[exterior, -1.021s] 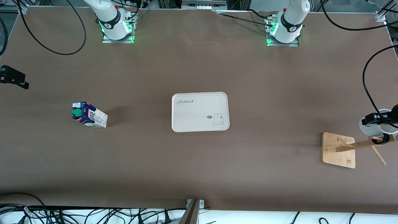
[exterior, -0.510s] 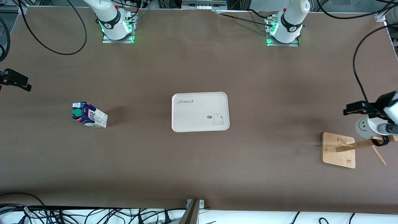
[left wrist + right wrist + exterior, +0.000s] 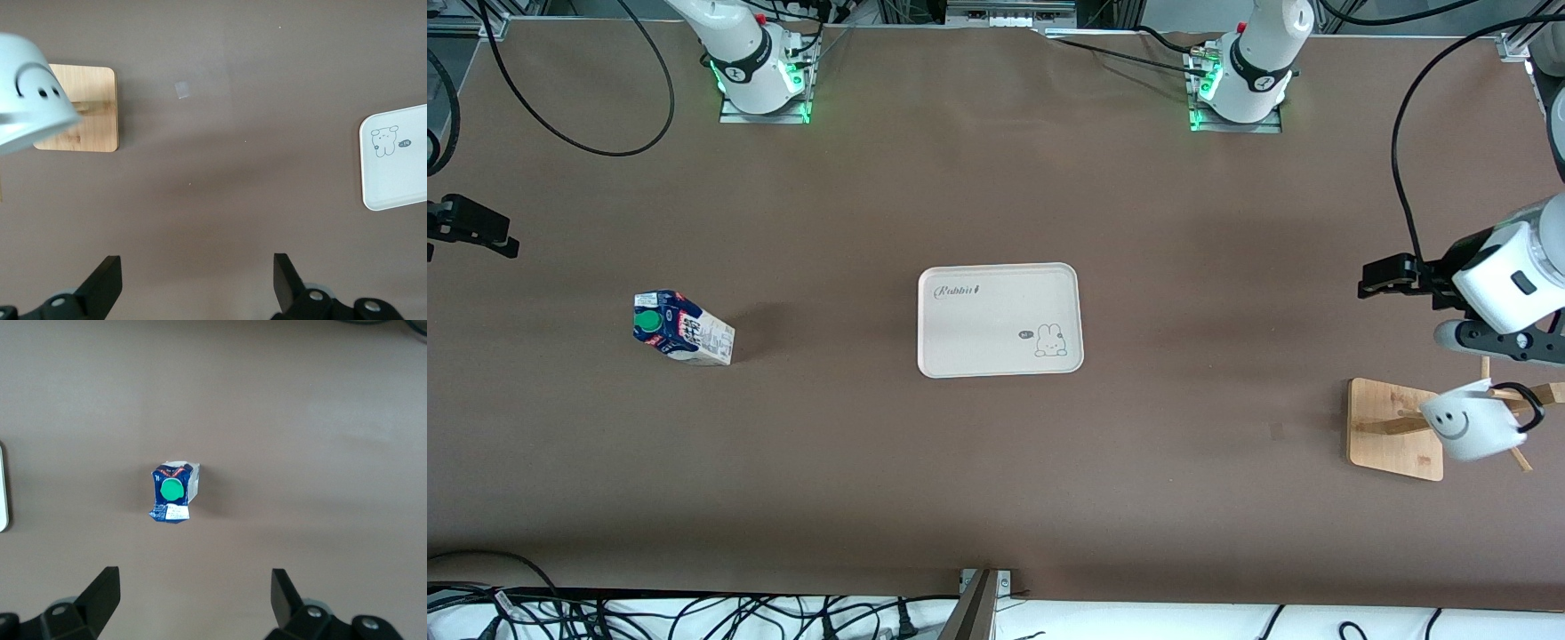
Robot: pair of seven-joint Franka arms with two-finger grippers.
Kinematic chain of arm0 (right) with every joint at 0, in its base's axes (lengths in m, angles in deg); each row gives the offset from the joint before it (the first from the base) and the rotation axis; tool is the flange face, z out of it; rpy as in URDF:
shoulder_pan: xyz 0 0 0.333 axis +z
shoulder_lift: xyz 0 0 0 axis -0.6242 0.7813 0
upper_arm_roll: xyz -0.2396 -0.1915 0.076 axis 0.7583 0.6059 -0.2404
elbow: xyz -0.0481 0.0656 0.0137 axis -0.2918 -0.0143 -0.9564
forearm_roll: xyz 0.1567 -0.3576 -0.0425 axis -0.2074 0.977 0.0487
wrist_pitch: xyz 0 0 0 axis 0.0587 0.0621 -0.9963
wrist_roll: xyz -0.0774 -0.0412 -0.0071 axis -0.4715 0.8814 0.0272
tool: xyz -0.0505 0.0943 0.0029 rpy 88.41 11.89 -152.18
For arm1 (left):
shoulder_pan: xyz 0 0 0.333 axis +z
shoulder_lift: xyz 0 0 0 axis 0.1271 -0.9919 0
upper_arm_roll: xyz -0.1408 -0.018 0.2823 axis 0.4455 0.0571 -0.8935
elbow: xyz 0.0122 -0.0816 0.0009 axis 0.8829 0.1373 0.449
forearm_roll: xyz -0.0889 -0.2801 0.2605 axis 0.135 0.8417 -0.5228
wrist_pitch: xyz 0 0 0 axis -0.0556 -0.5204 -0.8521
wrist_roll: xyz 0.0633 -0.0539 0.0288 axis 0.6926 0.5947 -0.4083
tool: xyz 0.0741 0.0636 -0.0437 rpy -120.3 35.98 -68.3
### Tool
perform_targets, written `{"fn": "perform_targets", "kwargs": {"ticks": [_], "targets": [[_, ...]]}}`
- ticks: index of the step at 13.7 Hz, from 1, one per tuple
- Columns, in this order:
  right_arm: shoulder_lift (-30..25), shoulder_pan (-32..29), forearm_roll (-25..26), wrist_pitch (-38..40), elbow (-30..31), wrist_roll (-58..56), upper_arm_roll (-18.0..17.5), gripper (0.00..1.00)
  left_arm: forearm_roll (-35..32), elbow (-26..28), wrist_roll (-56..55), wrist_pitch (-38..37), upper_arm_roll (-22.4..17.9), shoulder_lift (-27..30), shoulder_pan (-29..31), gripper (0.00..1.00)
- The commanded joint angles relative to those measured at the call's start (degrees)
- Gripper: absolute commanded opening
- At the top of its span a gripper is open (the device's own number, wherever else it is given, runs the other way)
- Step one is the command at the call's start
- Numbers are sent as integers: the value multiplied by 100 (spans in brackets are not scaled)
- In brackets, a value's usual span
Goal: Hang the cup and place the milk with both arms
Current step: 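Open the left gripper and draw it back from the stand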
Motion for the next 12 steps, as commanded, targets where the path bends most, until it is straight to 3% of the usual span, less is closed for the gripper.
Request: {"fn": "perform_targets", "kwargs": {"ticks": [1, 4, 6, 7, 10, 12], "targets": [[-110, -98, 38, 135, 24, -92, -118, 100, -187, 16, -128, -214, -30, 153, -74, 100], [-14, -107, -102, 143, 24, -91, -109, 100, -196, 51, -137, -215, -38, 197, -83, 100], [13, -98, -103, 82, 24, -91, -118, 100, -74, 365, -49, -109, -82, 433, -31, 100], [22, -89, -120, 64, 24, -83, -135, 100, 75, 698, -84, 56, -117, 695, -39, 100], [22, 78, -94, 73, 24, -21, -188, 100, 50, 2217, -461, 1513, -135, 1741, -39, 100], [22, 78, -85, 73, 24, -13, -179, 100, -29, 2808, -497, 1701, -153, 2234, -39, 100]]}}
